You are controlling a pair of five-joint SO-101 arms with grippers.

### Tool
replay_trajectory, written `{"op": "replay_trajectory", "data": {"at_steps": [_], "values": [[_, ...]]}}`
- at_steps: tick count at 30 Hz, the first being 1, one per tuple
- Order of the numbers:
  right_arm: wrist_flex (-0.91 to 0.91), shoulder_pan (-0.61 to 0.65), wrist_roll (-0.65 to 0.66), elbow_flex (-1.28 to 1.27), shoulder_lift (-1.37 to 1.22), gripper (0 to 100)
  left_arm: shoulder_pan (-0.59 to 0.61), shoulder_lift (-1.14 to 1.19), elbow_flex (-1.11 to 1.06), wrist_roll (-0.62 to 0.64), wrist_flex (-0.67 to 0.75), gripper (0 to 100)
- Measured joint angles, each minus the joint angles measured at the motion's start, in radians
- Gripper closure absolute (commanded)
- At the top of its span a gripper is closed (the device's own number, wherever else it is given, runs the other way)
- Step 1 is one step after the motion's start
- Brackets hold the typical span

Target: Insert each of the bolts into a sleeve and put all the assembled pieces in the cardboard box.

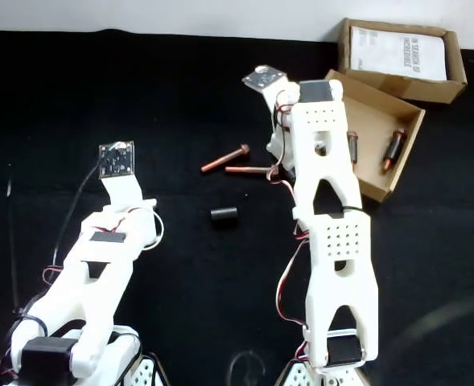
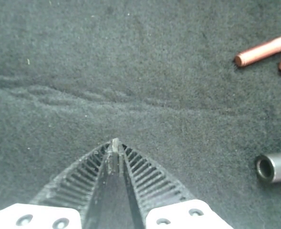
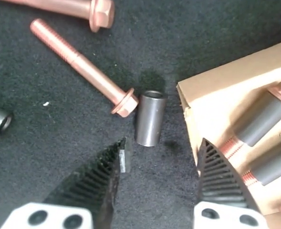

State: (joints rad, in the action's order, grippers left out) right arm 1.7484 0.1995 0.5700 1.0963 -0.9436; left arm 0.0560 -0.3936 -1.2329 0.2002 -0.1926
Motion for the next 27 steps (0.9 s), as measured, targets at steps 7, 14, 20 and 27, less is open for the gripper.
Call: {"op": "replay_trajectory", "data": {"at_steps": [7,14,20,27], "values": [[-0.061,0.003,0.002,-0.097,-0.034,79.3,0.0,0.0,0.0,0.0,0.0,99],[-0.117,0.032,0.002,-0.118,-0.078,79.3,0.0,0.0,0.0,0.0,0.0,99],[-0.121,0.044,0.002,-0.1,-0.083,79.3,0.0,0.003,0.0,0.0,0.0,99],[-0.021,0.049,0.029,0.184,-0.091,79.3,0.0,0.003,0.0,0.0,0.0,99]]}}
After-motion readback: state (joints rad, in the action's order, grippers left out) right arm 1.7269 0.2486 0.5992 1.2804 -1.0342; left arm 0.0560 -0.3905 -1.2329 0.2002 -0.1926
